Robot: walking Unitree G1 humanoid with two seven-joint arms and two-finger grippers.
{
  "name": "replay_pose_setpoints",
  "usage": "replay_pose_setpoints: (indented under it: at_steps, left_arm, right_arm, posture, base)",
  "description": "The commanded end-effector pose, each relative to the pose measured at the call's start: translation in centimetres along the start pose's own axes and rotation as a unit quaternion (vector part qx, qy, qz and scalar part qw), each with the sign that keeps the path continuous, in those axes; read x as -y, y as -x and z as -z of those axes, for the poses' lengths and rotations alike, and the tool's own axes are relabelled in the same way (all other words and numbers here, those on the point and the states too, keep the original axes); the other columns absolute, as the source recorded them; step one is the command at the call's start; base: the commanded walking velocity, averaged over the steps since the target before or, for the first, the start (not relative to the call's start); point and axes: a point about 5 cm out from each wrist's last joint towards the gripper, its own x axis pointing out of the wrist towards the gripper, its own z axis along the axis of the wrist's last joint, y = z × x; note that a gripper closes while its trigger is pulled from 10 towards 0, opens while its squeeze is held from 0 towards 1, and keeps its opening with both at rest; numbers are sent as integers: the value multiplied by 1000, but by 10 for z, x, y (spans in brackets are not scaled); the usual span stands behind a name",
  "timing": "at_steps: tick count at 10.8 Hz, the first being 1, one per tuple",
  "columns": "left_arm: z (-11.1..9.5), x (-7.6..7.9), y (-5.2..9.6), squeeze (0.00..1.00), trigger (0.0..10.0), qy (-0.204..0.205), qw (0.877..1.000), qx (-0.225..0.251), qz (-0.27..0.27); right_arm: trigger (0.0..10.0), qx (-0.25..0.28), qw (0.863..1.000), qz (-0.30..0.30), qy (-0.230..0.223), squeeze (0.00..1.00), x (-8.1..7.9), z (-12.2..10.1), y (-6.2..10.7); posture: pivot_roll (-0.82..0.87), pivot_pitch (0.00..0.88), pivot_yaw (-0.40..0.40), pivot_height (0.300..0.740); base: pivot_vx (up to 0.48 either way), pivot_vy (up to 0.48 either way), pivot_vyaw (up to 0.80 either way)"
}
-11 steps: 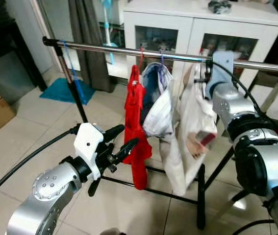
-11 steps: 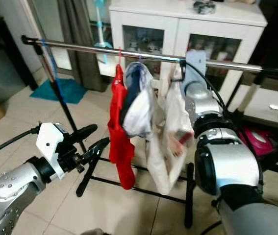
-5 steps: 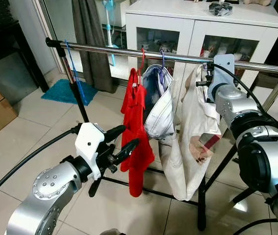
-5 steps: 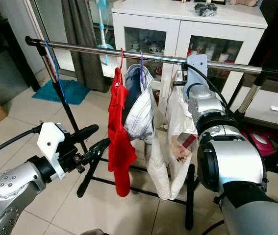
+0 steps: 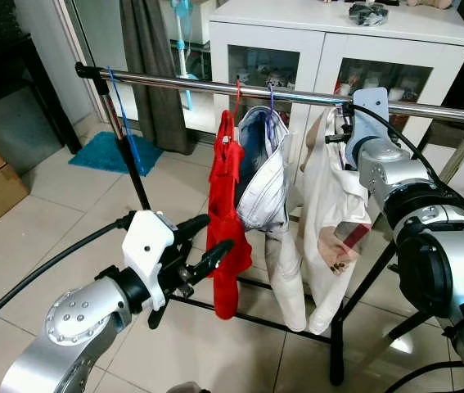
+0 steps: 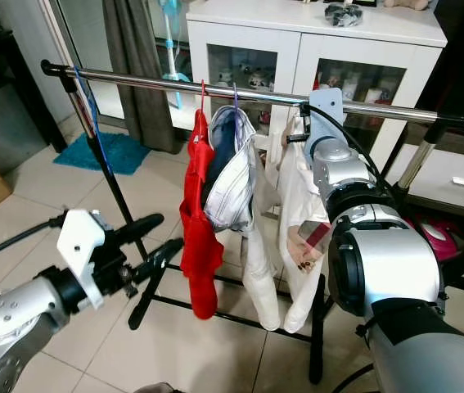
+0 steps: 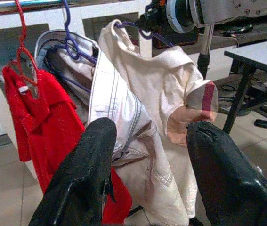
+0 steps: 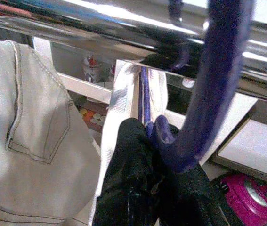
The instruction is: Hang hanger
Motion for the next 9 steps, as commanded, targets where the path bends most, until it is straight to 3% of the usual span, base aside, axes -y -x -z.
replay_pose_setpoints:
  at_steps: [1, 4, 8, 9]
  left_arm:
    - [-5, 3, 2, 0, 10000, -9, 1000, 5, 0]
    - [-22, -5, 7, 0, 10000, -38, 997, 36, -47]
    - [-33, -9, 22, 0, 10000, -55, 996, 34, -65]
    - [-33, -6, 24, 0, 10000, -54, 996, 29, -61]
  right_arm:
    - [10000, -7, 1000, -10, 6, 0, -4, -2, 0]
    - [10000, -10, 1000, -13, 13, 0, -8, -4, 0]
    - [10000, -6, 1000, -9, 5, 0, -10, -6, 0]
    - [10000, -7, 1000, -10, -13, 0, -11, -3, 0]
  posture:
    - [93, 34, 50, 740]
    - [98, 82, 29, 740]
    - [112, 135, 7, 740]
    - [113, 138, 9, 740]
  base:
    - [0, 0, 0]
    - [0, 0, 0]
    - [0, 0, 0]
    - [0, 0, 0]
